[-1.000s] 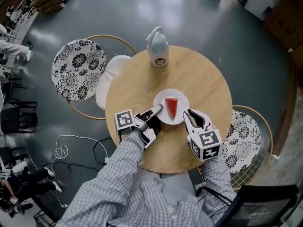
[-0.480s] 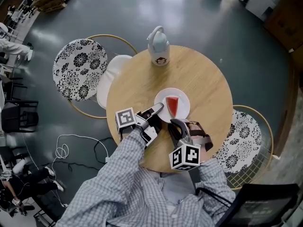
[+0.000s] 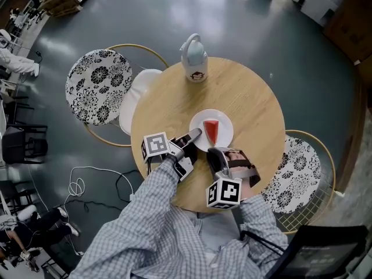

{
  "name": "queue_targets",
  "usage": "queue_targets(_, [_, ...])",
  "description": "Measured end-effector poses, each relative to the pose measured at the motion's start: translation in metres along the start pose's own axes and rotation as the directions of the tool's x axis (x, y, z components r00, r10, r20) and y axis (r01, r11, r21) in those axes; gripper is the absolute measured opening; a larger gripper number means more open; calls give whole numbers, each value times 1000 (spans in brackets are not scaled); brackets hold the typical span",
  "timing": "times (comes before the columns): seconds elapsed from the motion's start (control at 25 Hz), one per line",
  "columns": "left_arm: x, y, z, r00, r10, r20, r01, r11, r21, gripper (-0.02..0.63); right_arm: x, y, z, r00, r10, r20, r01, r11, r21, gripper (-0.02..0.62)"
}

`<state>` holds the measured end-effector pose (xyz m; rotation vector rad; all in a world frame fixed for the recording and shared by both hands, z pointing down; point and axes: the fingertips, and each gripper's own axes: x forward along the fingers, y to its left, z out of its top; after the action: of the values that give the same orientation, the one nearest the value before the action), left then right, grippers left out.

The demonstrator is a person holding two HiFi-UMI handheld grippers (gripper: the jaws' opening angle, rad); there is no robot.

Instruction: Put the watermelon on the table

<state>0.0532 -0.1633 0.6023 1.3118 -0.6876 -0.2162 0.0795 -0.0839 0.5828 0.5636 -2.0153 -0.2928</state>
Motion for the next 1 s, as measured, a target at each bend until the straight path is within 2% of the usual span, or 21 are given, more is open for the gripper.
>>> queue_targets(0.08, [-1, -1, -1, 998, 48, -29, -46, 996, 74, 63, 0, 0, 0, 1000, 1, 0, -1, 1000, 5, 48])
queue_targets(0.16, [-4, -2, 3, 997, 75, -30, -72, 992, 104, 71, 0, -1, 1, 1000, 1, 2, -1, 1000, 8, 48])
queue_targets(0.24, [-11, -2, 11, 997, 77, -3, -77, 992, 99, 89, 2, -1, 2, 1000, 5, 2, -5, 1000, 8, 48])
queue_targets(0.4, [-35, 0, 26, 994, 53, 91, -58, 997, 55, 89, 7, 2, 3, 1000, 29, 6, -29, 999, 41, 48])
queue_targets(0.52, [-51, 3, 26, 991, 32, 129, -37, 999, 31, 89, 12, 6, 3, 999, 46, 5, -46, 998, 45, 48])
queue_targets(0.64, [-65, 3, 18, 990, 23, 136, -30, 998, 49, 89, 17, 10, 4, 998, 60, 8, -61, 997, 46, 48])
queue_targets(0.8, [-81, 0, 5, 989, -24, 144, 20, 999, 28, 89, 22, 13, -3, 997, 78, -1, -77, 993, 89, 48])
queue_targets(0.92, [-98, 11, -5, 991, 20, 130, -26, 999, 44, 89, 23, 15, -2, 995, 100, 12, -100, 979, 178, 48])
queue_targets(1.0, [-105, 13, -10, 992, 23, 127, -28, 999, 37, 89, 22, 15, -1, 993, 116, 24, -118, 961, 251, 48])
